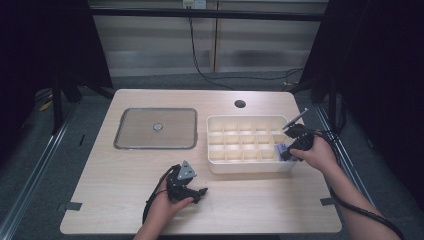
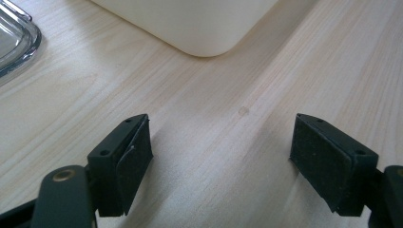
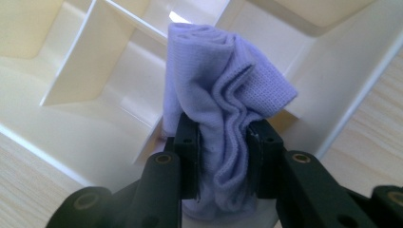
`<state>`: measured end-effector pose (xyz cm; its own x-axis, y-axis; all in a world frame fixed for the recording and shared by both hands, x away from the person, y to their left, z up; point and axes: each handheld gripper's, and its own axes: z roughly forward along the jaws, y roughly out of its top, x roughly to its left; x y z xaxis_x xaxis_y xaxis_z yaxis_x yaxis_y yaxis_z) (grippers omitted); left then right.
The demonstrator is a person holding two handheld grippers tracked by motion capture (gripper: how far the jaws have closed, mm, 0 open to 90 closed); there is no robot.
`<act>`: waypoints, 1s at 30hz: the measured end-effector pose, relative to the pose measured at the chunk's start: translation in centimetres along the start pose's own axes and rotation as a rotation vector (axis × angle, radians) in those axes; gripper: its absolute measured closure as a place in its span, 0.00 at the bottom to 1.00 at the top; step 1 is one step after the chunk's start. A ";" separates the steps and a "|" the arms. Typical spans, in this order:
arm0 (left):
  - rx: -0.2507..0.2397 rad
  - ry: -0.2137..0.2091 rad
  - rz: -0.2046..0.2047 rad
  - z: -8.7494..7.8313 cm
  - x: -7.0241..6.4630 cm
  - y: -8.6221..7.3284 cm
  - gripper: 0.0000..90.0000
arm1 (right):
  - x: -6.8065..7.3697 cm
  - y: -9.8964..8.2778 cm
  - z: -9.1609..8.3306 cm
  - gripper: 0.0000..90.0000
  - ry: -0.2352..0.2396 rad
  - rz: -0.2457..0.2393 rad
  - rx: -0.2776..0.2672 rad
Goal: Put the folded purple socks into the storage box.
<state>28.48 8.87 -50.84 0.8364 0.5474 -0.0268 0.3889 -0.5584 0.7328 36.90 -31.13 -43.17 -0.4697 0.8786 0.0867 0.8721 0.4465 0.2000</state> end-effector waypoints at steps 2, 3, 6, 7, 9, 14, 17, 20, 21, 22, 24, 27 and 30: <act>-0.003 0.000 0.000 0.0 0.0 0.0 0.24 | 0.1 0.0 0.0 0.75 -0.002 -0.002 0.000; -0.002 0.000 0.001 0.0 0.0 0.0 0.24 | 0.1 0.0 0.1 0.75 -0.005 -0.005 -0.005; -0.002 0.000 0.000 0.0 0.0 0.0 0.24 | 0.3 0.0 0.1 0.74 -0.017 -0.011 -0.002; -0.004 0.000 0.000 0.0 0.0 0.0 0.24 | 0.3 0.0 0.1 0.74 -0.019 -0.011 -0.001; -0.003 0.000 0.000 0.0 0.0 0.0 0.24 | 0.3 0.0 0.1 0.74 -0.020 -0.011 0.000; -0.002 0.000 0.000 0.0 0.0 0.0 0.24 | 0.1 0.0 -0.2 0.70 0.004 -0.008 -0.005; -0.002 0.000 0.001 0.0 0.0 0.0 0.24 | 0.2 0.2 -0.7 0.65 0.006 -0.016 -0.010; -0.002 0.000 0.000 0.0 0.0 0.0 0.24 | 0.3 0.3 -1.4 0.65 -0.004 -0.022 -0.016; -0.003 0.000 0.000 0.0 0.0 0.0 0.24 | 0.2 0.4 -1.6 0.65 -0.003 -0.023 -0.018; -0.002 0.000 0.000 0.0 0.0 0.0 0.24 | 0.2 0.4 -1.9 0.65 -0.001 -0.022 -0.024; -0.003 0.000 0.000 0.0 0.0 0.0 0.24 | 0.2 0.4 -2.3 0.65 -0.005 -0.022 -0.040; -0.001 0.000 0.002 0.0 0.0 0.0 0.24 | 0.2 0.5 -3.0 0.65 -0.016 -0.028 -0.041; -0.003 0.000 -0.001 0.0 0.0 0.0 0.24 | 0.2 0.6 -3.4 0.66 -0.017 -0.026 -0.045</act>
<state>28.48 8.86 -50.86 0.8360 0.5480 -0.0276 0.3886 -0.5559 0.7348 36.86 -31.31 -39.70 -0.4895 0.8696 0.0647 0.8524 0.4616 0.2457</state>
